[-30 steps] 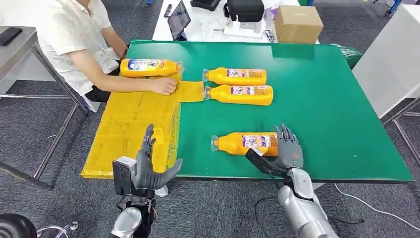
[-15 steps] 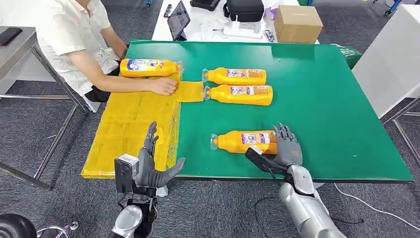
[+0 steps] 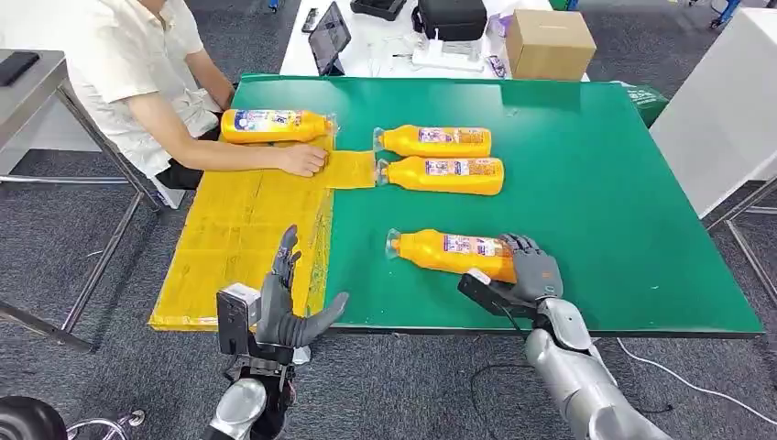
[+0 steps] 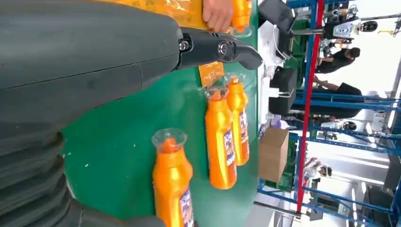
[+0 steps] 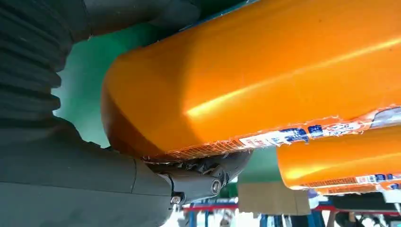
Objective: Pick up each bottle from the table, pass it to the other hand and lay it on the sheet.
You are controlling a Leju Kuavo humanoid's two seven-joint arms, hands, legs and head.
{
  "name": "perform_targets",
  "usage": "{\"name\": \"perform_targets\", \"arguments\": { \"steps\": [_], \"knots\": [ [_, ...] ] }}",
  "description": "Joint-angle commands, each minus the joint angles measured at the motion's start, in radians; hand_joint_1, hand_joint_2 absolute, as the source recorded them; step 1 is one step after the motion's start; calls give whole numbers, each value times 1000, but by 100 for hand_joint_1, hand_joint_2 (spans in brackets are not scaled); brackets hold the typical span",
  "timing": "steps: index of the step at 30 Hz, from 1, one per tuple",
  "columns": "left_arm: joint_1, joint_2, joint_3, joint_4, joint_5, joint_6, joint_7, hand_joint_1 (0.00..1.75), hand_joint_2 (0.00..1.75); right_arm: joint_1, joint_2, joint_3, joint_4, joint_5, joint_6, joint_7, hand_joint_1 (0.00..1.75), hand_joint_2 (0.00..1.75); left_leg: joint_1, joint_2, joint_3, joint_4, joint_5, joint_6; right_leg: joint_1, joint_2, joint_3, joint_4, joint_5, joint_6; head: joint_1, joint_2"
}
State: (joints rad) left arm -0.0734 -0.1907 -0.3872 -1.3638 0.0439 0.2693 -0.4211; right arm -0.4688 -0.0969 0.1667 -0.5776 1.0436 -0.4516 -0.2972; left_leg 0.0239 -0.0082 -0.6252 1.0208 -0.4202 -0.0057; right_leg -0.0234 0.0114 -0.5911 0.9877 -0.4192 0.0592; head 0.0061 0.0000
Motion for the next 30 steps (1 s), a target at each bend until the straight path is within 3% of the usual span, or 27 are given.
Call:
{"name": "perform_targets", "arguments": {
  "steps": [1, 3, 9, 14, 17, 21, 25, 30],
  "knots": [
    [-4, 20, -1, 34, 37, 12, 18, 0, 175, 51, 47, 9, 4, -147, 28, -102, 175, 175, 1, 0, 7, -3, -1, 2, 2, -2, 8, -4, -1, -4, 0, 0],
    [-4, 21, 0, 36, 38, 12, 18, 0, 175, 52, 52, 12, 0, -146, 26, -98, 175, 175, 1, 1, 6, -3, 0, 1, 1, -1, 6, -3, 0, -4, 0, 0],
    [5, -4, 88, 120, 297, -14, 79, 0, 175, 158, 135, 16, -205, -385, 19, -217, 175, 175, 1, 1, 6, -2, -1, 1, 1, 0, 5, -2, 0, -3, 0, 0],
    [20, -11, 100, 110, 370, -18, 76, 0, 175, 187, 146, 33, -265, -437, -4, -234, 175, 175, 0, 2, 5, -1, -1, 1, 1, 1, 4, -1, -1, -3, 0, 0],
    [28, 4, 69, 83, 409, -7, 59, 0, 175, 234, 175, 57, -390, -559, -10, -282, 175, 175, 0, 1, 0, -1, -1, 1, 0, 0, 0, 0, -1, -2, 0, 0],
    [20, 21, 1, 70, 404, -52, 70, 0, 175, 267, 187, 156, -520, -602, 50, -273, 175, 175, -1, 1, -2, 0, -1, 1, 0, 0, -1, 0, -1, -2, 0, 0],
    [6, 29, -58, 59, 409, -107, 76, 0, 175, 233, 196, 265, -492, -615, 103, -257, 175, 175, 0, 1, -3, 0, -1, 1, 0, 1, -2, 1, -1, -2, 0, 0],
    [-23, 32, -107, 38, 364, -149, 52, 0, 175, 146, 229, 351, -311, -613, 177, -229, 175, 175, 1, 2, -2, 0, -1, 1, 1, 1, -2, 0, 0, -2, 0, 0]
  ]
}}
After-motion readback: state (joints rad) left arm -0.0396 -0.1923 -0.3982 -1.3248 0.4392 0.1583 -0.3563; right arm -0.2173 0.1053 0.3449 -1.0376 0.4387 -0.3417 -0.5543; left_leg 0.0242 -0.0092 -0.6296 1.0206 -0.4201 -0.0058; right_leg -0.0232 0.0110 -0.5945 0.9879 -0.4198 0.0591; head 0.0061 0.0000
